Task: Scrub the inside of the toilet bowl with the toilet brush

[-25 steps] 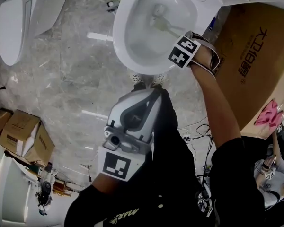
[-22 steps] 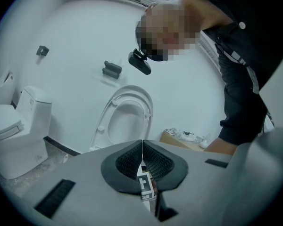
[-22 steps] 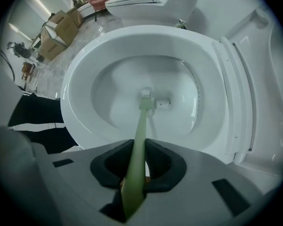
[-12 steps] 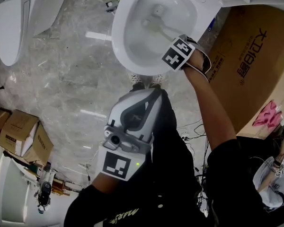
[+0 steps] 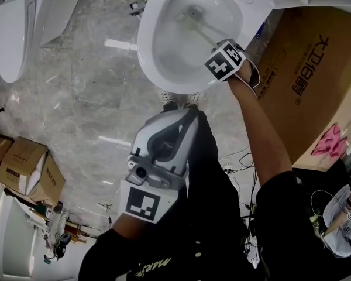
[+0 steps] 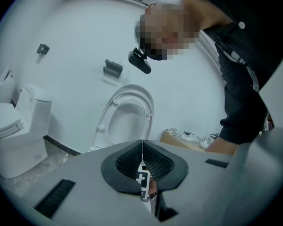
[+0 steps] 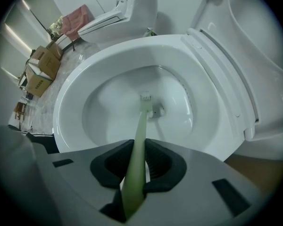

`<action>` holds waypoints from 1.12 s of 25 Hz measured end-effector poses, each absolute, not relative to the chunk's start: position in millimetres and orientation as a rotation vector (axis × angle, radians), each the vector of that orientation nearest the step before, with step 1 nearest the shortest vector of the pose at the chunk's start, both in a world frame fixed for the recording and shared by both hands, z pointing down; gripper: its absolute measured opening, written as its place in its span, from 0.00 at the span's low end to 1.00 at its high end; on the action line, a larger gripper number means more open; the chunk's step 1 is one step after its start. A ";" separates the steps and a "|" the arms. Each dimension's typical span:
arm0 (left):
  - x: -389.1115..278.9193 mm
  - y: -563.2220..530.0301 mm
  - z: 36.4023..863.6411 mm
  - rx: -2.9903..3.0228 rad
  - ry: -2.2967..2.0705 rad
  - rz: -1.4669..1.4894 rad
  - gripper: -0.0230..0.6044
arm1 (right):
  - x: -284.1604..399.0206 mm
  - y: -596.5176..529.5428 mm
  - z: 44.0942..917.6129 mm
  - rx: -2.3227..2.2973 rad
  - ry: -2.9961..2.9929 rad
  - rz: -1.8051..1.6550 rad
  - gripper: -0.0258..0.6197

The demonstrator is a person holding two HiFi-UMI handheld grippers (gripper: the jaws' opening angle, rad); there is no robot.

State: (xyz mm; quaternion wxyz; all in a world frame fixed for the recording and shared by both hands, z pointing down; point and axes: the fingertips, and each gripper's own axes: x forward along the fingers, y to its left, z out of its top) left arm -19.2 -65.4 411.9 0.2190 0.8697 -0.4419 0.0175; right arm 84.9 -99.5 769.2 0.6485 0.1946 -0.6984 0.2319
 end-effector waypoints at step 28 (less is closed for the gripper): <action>-27.2 -58.9 404.6 2.424 -1.235 0.030 0.08 | 133.2 -141.0 755.4 0.482 -1.479 0.334 0.17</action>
